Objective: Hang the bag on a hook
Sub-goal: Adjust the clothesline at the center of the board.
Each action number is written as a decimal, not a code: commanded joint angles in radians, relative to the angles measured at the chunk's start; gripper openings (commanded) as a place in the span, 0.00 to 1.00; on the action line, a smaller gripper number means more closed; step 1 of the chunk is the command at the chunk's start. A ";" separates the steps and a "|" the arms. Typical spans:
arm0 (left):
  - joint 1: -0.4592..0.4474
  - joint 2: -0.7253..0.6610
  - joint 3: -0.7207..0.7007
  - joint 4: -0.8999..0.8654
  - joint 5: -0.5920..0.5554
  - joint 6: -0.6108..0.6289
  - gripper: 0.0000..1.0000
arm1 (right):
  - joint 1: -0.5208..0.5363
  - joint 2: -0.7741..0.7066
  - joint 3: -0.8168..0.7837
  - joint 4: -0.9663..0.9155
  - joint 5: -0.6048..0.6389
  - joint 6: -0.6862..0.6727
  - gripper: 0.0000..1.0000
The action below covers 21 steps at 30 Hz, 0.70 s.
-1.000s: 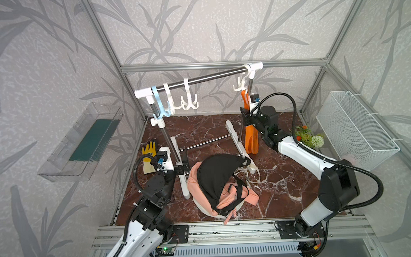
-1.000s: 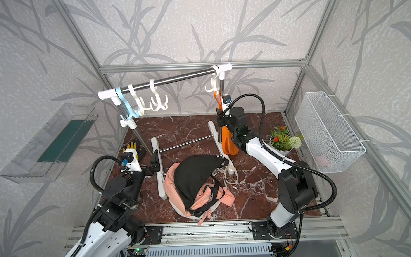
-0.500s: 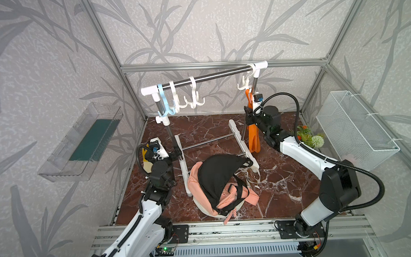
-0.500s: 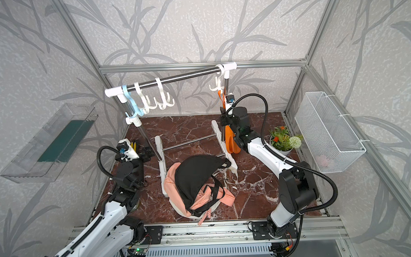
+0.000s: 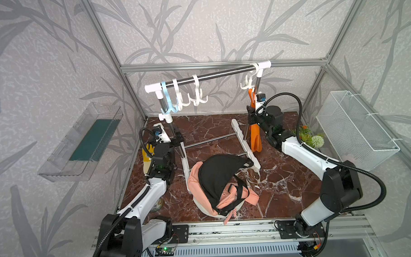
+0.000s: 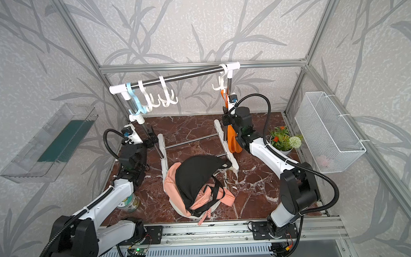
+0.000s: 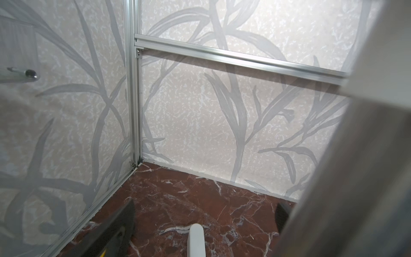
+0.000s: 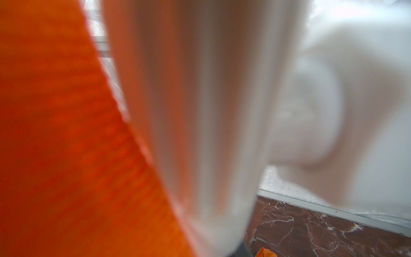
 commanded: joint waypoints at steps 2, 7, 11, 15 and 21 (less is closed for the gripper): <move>0.052 0.100 0.078 0.069 0.088 -0.044 0.99 | -0.017 -0.049 -0.036 -0.024 0.014 0.074 0.23; 0.086 0.207 0.173 0.115 0.164 -0.083 0.98 | -0.017 -0.083 -0.074 -0.032 0.021 0.083 0.23; 0.101 0.268 0.245 0.114 0.205 -0.093 0.98 | -0.017 -0.107 -0.095 -0.054 0.005 0.095 0.27; 0.111 0.260 0.243 0.111 0.253 -0.111 0.99 | -0.017 -0.128 -0.077 -0.139 -0.045 0.069 0.73; 0.118 0.149 0.135 0.075 0.362 -0.187 1.00 | -0.020 -0.254 -0.059 -0.368 -0.202 0.032 0.92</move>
